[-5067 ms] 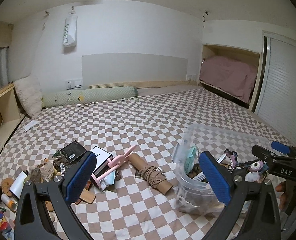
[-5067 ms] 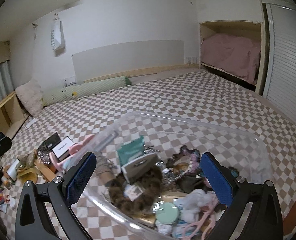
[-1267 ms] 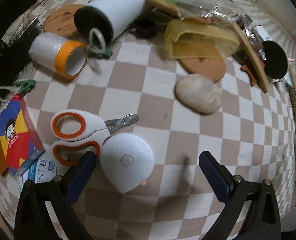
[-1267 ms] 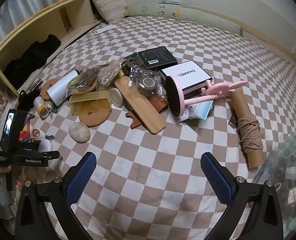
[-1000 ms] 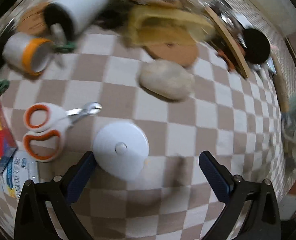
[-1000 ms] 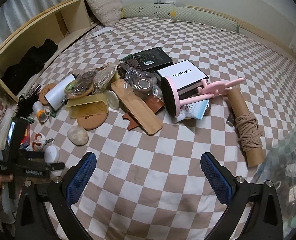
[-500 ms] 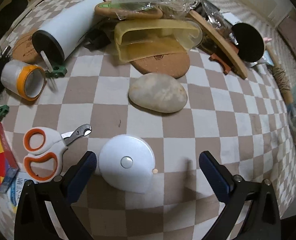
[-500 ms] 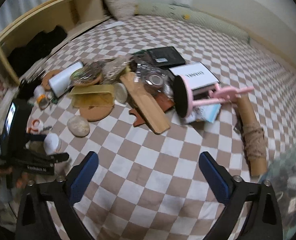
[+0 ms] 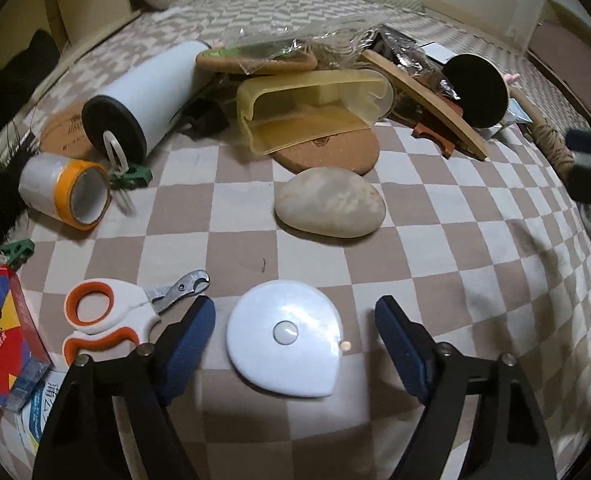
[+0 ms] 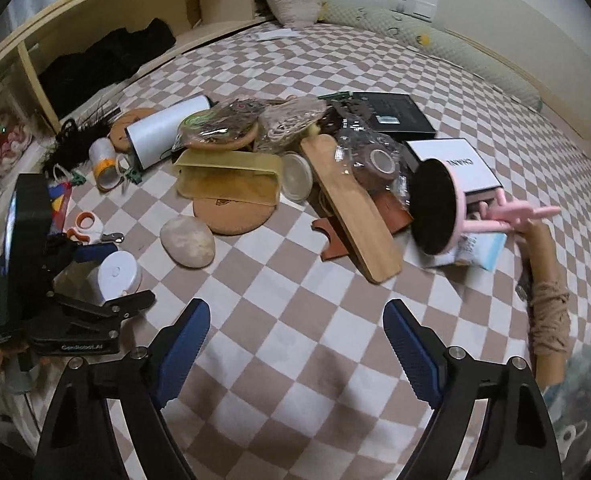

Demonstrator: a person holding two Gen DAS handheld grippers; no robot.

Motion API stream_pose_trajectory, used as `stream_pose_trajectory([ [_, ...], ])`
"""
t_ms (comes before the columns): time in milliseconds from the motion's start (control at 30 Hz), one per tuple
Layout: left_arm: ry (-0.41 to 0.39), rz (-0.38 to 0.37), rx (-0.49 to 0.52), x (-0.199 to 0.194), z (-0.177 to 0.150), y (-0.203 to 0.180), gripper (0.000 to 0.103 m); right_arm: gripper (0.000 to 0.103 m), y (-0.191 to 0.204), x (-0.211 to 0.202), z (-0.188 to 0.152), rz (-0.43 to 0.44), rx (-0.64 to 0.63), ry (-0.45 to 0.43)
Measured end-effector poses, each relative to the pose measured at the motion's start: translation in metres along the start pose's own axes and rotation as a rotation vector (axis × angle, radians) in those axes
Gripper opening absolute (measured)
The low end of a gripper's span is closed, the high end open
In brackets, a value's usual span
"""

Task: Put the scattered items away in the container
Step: 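Close the left tool on the white tape measure, then hold the tape measure with the left tool while the right tool grasps the beige stone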

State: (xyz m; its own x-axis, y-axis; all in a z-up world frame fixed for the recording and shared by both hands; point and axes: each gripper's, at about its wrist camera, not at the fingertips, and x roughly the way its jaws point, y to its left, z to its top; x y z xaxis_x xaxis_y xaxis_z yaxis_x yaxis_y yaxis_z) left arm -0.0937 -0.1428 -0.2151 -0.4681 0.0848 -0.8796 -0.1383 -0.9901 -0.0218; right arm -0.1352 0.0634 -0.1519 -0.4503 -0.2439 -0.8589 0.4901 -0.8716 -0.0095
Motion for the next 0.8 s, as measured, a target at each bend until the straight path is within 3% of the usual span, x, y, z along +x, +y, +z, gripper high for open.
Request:
stream_pose_trajectory([
  [200, -0.081, -0.035, -0.004, -0.001, -0.007, 0.000, 0.056, 0.089, 0.012, 0.018, 0.014, -0.002, -0.083, -0.042],
  [633, -0.091, -0.083, 0.080, -0.011, -0.024, -0.004, 0.056, 0.089, 0.055, 0.077, 0.021, 0.207, -0.176, -0.061],
  [733, -0.088, -0.097, 0.085, -0.014, -0.030, -0.004, 0.056, 0.088, 0.062, 0.086, 0.025, 0.221, -0.202, -0.074],
  [767, -0.087, -0.101, 0.086, -0.016, -0.031, -0.004, 0.056, 0.087, 0.061, 0.090, 0.026, 0.231, -0.198, -0.069],
  [800, -0.087, -0.106, 0.087, -0.017, -0.033, -0.003, 0.056, 0.079, 0.061, 0.094, 0.027, 0.247, -0.189, -0.059],
])
